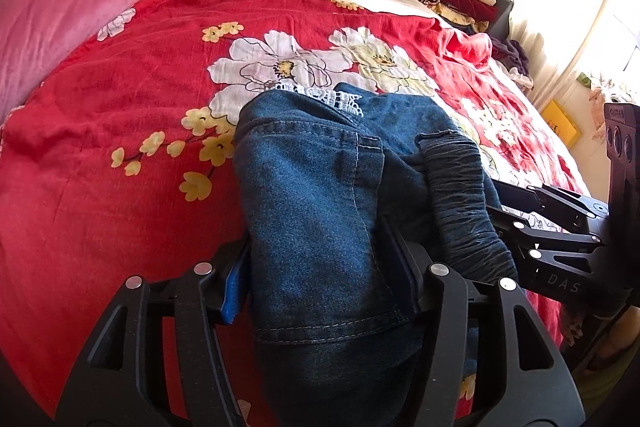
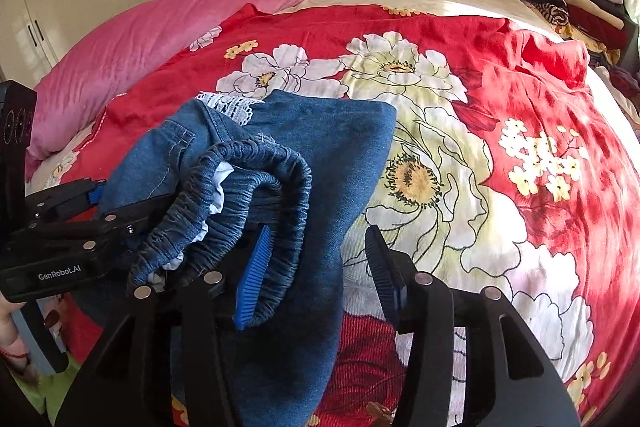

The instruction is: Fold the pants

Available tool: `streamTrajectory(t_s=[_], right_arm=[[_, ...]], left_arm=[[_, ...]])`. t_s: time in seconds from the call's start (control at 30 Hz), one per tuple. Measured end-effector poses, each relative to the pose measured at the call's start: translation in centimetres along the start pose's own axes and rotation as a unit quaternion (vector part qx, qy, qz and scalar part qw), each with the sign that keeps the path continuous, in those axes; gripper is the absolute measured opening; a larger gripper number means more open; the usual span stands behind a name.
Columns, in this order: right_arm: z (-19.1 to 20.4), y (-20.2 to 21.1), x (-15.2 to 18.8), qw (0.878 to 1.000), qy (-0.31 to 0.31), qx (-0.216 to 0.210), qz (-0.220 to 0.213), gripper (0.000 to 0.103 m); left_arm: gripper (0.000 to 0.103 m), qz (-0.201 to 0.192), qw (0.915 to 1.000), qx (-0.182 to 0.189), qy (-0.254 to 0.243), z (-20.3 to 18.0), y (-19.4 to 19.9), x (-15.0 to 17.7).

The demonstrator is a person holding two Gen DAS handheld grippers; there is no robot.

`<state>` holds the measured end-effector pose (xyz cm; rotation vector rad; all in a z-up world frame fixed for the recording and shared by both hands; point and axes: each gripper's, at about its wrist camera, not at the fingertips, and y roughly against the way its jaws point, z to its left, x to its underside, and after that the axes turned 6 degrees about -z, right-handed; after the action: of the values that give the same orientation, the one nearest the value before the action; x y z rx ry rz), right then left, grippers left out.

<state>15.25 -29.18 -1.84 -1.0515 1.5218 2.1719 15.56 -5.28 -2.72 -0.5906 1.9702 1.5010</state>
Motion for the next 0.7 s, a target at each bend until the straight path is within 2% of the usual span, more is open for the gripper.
streamTrajectory(t_s=[0.17,0.27,0.6,0.63,0.67,0.7], right_arm=[[-0.3,-0.3,0.2,1.000,-0.008,-0.001,0.006,0.050],[-0.5,0.0,0.2,1.000,-0.012,0.009,0.002,0.062],[-1.4,2.6,0.5,0.999,-0.034,0.015,-0.019,0.066],[-1.5,3.0,0.6,0.999,-0.038,0.015,-0.025,0.087],[-1.5,3.6,0.6,0.998,-0.042,0.015,-0.036,0.096],[-1.6,4.1,0.7,0.998,-0.045,0.015,-0.044,0.097]], left_arm=[[0.052,0.001,1.0000,0.000,0.001,0.1,0.0,0.1],[0.053,0.000,1.0000,-0.001,0.000,0.1,0.0,0.1],[0.069,-0.014,0.9999,0.003,-0.003,-0.1,1.5,0.1],[0.072,-0.016,0.9999,0.003,-0.003,-0.1,1.8,0.1],[0.075,-0.019,0.9998,0.004,-0.002,-0.1,2.1,0.1],[0.077,-0.022,0.9997,0.005,-0.001,0.0,2.5,0.1]])
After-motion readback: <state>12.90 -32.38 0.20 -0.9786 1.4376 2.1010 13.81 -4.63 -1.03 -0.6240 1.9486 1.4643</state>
